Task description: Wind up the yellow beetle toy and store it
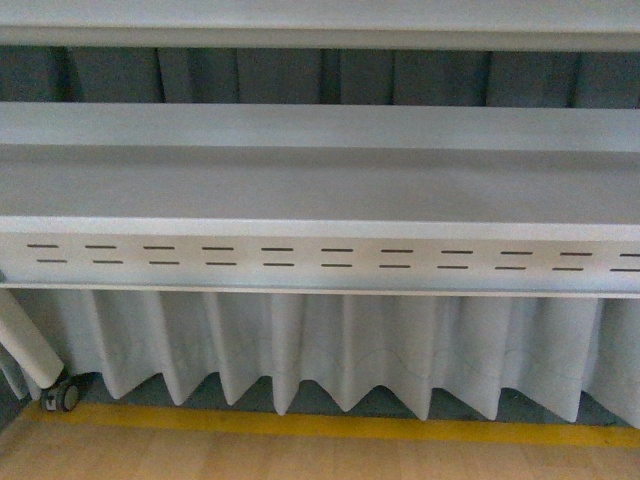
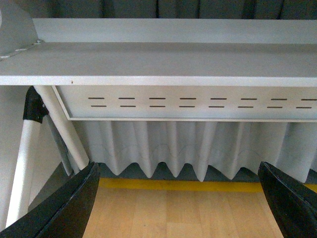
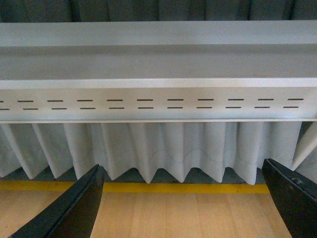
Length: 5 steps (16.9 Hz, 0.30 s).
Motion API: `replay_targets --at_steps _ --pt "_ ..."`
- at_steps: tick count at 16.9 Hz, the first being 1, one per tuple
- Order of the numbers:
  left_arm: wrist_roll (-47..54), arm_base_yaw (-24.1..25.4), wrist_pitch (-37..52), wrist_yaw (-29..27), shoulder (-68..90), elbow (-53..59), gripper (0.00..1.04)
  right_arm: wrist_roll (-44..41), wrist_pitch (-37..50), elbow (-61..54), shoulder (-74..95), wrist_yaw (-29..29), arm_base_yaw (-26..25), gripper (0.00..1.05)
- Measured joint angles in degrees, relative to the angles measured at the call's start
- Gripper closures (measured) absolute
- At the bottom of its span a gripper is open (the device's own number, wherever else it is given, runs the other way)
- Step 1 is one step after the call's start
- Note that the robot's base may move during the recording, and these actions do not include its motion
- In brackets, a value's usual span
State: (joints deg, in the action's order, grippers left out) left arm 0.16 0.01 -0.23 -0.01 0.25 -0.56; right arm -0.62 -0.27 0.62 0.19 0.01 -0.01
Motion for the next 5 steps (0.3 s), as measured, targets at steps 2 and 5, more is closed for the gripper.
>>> replay_targets --at_steps 2,5 --pt "0.00 0.00 0.02 -0.02 0.00 0.00 0.07 -0.02 0.02 0.00 0.00 0.00 0.00 0.07" --pt "0.00 0.00 0.00 -0.02 0.00 0.00 0.07 0.00 0.02 0.00 0.00 0.00 0.00 0.07"
